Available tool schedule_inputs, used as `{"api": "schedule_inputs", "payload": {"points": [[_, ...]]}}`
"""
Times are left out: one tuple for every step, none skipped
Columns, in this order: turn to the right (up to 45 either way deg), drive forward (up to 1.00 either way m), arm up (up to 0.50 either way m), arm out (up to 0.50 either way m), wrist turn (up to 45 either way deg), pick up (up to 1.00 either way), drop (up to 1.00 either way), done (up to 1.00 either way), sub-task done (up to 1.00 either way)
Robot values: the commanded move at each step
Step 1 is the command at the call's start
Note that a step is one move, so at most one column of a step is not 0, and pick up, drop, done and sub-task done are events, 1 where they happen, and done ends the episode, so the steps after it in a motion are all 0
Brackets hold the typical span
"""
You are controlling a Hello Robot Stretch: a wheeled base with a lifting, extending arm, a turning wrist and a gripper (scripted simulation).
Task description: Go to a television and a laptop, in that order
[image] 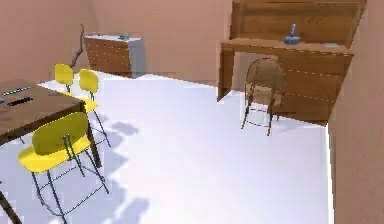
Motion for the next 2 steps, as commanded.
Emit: {"api": "schedule_inputs", "payload": {"points": [[-45.0,0.0,0.0,0.0,0.0,0.0,0.0,0.0,0.0],[-15.0,0.0,0.0,0.0,0.0,0.0,0.0,0.0,0.0]]}}
